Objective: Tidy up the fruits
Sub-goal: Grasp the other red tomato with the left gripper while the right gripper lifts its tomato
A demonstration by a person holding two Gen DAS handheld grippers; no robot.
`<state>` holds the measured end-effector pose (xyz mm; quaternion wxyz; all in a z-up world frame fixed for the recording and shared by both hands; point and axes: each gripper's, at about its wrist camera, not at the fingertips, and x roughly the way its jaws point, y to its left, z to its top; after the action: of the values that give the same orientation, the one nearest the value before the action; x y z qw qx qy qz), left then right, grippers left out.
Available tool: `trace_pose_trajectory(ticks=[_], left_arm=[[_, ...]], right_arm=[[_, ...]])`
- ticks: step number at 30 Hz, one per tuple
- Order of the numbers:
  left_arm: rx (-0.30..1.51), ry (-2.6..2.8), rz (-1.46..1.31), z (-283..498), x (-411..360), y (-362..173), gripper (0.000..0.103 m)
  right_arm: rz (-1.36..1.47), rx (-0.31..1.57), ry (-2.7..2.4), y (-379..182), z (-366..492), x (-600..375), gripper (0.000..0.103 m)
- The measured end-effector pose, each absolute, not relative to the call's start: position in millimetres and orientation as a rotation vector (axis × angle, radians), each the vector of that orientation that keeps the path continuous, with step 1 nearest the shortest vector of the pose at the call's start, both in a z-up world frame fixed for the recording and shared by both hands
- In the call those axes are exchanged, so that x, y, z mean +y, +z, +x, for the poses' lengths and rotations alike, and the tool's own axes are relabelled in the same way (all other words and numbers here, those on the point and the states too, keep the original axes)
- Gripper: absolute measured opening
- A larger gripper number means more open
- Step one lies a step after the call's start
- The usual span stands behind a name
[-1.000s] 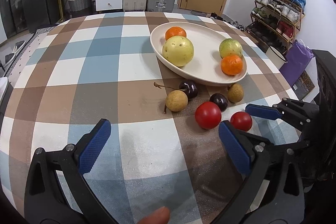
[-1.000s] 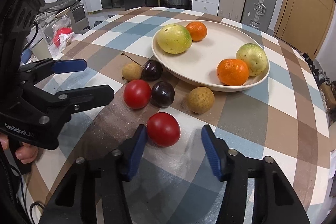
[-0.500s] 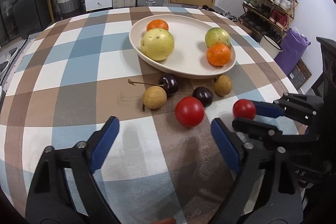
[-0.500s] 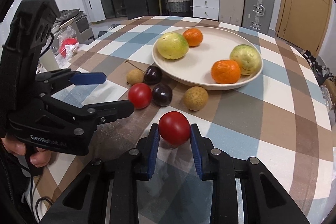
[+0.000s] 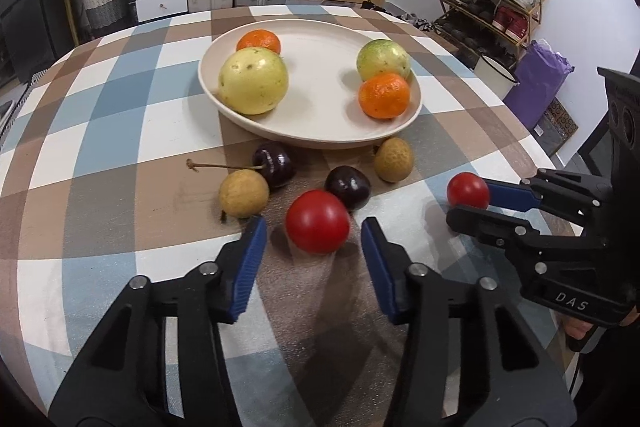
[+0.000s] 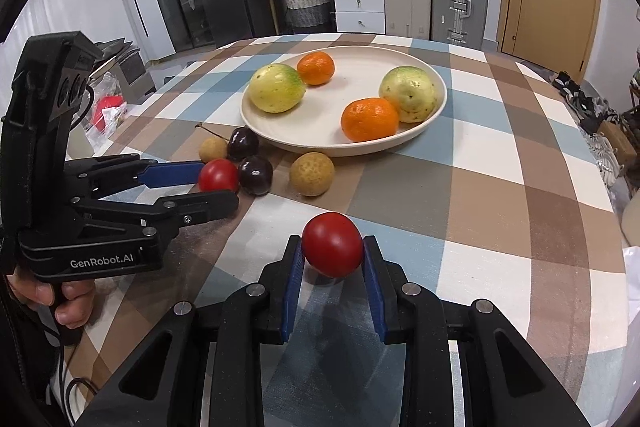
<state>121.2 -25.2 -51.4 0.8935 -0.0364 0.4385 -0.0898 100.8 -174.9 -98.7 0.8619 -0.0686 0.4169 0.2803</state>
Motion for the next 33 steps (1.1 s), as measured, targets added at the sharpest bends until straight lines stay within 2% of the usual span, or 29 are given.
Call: trace_pose_trajectory(ticks=[2,3,17,33], left_arm=[[0.906,-0.189,-0.059,121,-29,-52,0.029],[0.906,-0.193,-0.057,120,-29,-51,0.029],[0.845,-0.213,-0.069,105,-27,-33,0.029],[0.744,-0.205,-0.069,104,-26,7,0.029]], right_arm=[[-0.140,0.873,0.585,-98,100,-177,0.030],[-0.137,0.871,0.583,-98,100,-178,0.030],[-0.129,0.849,0.586,-91,94,-180,0.030],[-0.087,0.777,0.608,-56,97,-181,0.030]])
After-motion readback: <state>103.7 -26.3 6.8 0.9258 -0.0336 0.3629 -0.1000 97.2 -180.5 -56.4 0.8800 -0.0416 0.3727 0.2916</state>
